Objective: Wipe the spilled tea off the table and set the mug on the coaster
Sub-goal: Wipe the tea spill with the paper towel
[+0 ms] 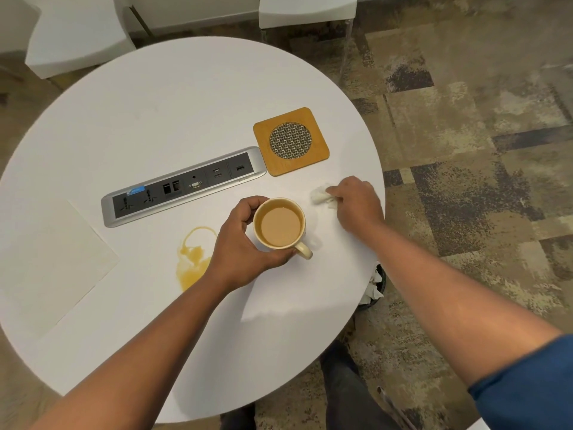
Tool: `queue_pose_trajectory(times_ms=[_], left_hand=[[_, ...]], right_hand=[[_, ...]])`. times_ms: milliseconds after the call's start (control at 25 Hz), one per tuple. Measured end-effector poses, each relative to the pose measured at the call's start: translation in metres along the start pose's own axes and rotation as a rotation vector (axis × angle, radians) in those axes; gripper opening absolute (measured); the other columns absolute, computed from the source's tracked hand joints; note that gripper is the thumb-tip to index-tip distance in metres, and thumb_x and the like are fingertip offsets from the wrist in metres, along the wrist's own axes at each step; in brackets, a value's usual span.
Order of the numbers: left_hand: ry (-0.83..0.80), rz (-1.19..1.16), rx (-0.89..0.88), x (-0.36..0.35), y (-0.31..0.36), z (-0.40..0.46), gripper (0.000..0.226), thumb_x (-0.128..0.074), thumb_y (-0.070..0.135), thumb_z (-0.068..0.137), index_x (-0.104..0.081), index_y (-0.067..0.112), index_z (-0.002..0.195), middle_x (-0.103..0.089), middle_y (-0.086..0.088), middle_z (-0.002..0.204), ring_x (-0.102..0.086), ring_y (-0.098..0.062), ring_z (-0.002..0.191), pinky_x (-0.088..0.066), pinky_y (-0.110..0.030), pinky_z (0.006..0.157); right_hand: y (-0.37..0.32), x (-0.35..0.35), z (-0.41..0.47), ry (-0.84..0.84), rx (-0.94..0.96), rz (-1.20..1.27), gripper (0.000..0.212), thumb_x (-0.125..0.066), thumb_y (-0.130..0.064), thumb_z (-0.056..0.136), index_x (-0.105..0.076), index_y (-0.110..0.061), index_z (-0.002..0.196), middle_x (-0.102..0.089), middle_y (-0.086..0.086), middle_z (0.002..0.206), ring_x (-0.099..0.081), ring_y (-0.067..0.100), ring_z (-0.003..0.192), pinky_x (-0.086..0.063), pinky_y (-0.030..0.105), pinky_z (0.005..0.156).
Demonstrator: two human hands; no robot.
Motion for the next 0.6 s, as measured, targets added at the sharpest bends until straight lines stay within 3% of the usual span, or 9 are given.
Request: queue_pose_trajectory(times_ms=[280,400,600], left_hand=[[0.020,-0.006,-0.002,0.005,-0.002,-0.001,0.084,-0.097,0.043,0.052,-0.055,0.034,0.124,-0.063,0.022,0.121,-0.060,-0.003,0.114,-0.046,-0.007,0.086],[0.028,-0.010,-0.002,0.005,-0.002,0.000,0.084,-0.097,0.044,0.052,-0.055,0.034,0.124,-0.063,0.023,0.121,-0.059,-0.002,0.114,-0.046,-0.008,0.086],[0.022,-0.007,-0.002,-0.005,0.002,0.010,0.085,-0.097,0.043,0.052,-0.054,0.034,0.125,-0.063,0.022,0.123,-0.059,-0.002,0.115,-0.047,-0.018,0.089]], right_hand=[[-0.027,-0.023,-0.028,-0.304,0.337,-0.028,0.038,-0.052,-0.002,0.087,-0.077,-0.021,0.107,-0.066,0.000,0.112,-0.054,0.027,0.098,-0.039,0.030,0.076],[-0.027,-0.023,-0.045,-0.417,0.378,-0.029,0.034,-0.057,-0.003,0.085,-0.078,-0.022,0.103,-0.066,-0.001,0.109,-0.057,0.024,0.100,-0.035,0.027,0.076],[-0.025,-0.024,-0.082,-0.682,0.359,-0.082,0.034,-0.056,-0.008,0.087,-0.077,-0.027,0.106,-0.062,-0.006,0.109,-0.056,0.017,0.105,-0.043,0.027,0.084]])
Point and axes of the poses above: each hand's wrist, its own z-axis towards the middle knuckle, its own x-axis out of the back of the hand, y = z × x, the point moved 4 cm from there along z, towards the middle knuckle
